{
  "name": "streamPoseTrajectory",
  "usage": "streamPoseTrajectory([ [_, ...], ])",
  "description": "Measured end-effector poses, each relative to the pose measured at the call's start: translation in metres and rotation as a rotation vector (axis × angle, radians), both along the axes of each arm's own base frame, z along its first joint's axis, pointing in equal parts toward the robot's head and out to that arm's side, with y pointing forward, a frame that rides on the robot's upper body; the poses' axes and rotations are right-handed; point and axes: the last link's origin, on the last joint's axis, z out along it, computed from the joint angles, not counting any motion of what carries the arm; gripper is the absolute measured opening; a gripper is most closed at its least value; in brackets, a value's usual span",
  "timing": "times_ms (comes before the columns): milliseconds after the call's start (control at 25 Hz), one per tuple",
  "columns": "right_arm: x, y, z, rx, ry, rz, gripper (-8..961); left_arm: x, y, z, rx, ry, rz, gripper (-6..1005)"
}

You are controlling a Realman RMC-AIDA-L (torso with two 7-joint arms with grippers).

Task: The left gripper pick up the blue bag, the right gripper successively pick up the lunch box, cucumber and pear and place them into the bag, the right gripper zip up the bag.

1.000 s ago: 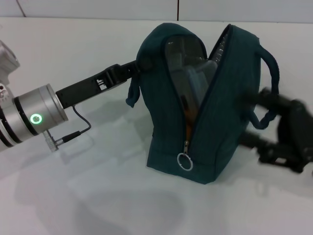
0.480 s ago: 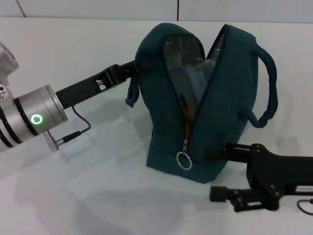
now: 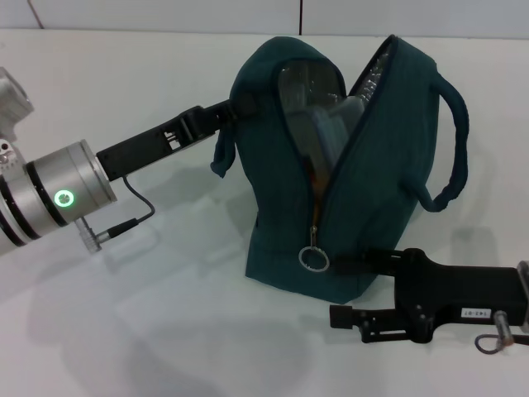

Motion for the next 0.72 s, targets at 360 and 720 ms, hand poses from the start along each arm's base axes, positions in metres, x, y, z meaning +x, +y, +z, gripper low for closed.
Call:
streamPoseTrajectory([
  [360,-0.001,0.011,-0.002,0.044,-0.020,-0.020,811,0.000,0.000,0.000,0.002,-0.006,0.005,160],
  [720,0.001,0.020,0.001,0.116,-0.011,-0.065,808,-0.001,-0.001,0.000,0.003,-0.007,0.009,160],
])
